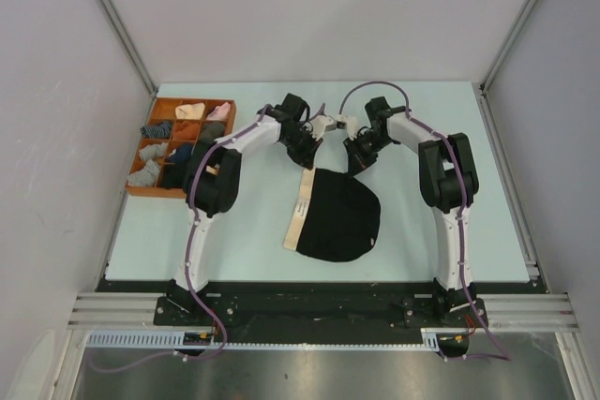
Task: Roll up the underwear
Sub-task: Fold the underwear at the center of the board.
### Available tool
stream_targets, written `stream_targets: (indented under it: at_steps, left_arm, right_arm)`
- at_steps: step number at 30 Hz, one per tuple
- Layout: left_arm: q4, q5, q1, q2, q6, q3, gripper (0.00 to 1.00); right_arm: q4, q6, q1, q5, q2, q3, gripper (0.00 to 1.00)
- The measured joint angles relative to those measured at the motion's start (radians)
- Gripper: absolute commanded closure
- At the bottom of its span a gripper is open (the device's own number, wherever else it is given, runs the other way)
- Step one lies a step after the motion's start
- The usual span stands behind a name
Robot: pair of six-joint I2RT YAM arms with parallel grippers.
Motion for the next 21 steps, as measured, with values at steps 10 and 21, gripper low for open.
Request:
stream_targets:
  at_steps: [10,21]
  left_arm:
    - [0.061,0.000,0.019,-0.064,-0.052,-0.012,1.00]
    - [0.188,0.003,0.021,-0.300,-0.070,-0.222,1.00]
  right_arm:
    - [0.020,-0.002,-0.029,-0.036,-0.045,0.011,1.00]
    - [0.062,-0.036,-0.045,-0.131,-0.246,-0.087,1.00]
